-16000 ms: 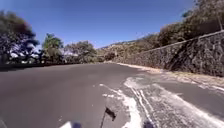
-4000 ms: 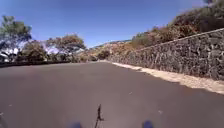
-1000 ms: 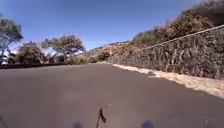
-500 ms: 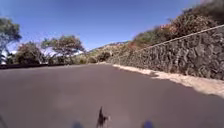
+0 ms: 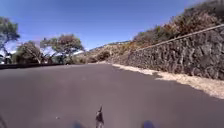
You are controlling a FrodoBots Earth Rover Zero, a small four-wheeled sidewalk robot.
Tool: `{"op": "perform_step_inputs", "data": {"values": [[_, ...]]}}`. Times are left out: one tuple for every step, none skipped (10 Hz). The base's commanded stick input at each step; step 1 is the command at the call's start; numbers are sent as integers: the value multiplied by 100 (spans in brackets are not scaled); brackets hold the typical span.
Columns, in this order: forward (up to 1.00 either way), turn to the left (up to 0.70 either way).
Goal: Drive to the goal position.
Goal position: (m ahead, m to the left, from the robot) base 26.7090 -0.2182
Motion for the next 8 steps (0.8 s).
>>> {"op": "perform_step_inputs", "data": {"values": [[70, 0], [70, 0], [70, 0], [70, 0], [70, 0], [70, 0], [70, 0], [70, 0]]}}
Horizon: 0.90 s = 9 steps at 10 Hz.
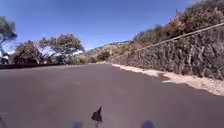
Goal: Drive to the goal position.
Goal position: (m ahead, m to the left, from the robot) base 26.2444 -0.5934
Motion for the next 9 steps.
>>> {"op": "perform_step_inputs", "data": {"values": [[70, 0], [70, 0], [70, 0], [70, 0], [70, 0], [70, 0], [70, 0], [70, 0], [70, 0]]}}
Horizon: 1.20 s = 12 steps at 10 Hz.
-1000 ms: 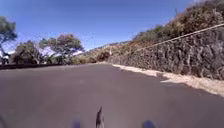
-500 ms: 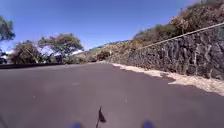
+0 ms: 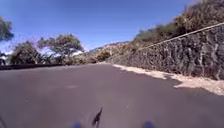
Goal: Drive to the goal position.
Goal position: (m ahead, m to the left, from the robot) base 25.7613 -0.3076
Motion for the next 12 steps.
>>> {"op": "perform_step_inputs", "data": {"values": [[70, 0], [70, 0], [70, 0], [70, 0], [70, 0], [70, 0], [70, 0], [70, 0], [70, 0], [70, 0], [70, 0], [70, 0]]}}
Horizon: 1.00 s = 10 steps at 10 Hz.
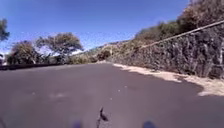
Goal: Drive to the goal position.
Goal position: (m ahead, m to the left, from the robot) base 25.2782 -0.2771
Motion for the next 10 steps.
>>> {"op": "perform_step_inputs", "data": {"values": [[70, 0], [70, 0], [70, 0], [70, 0], [70, 0], [70, 0], [70, 0], [70, 0], [70, 0], [70, 0]]}}
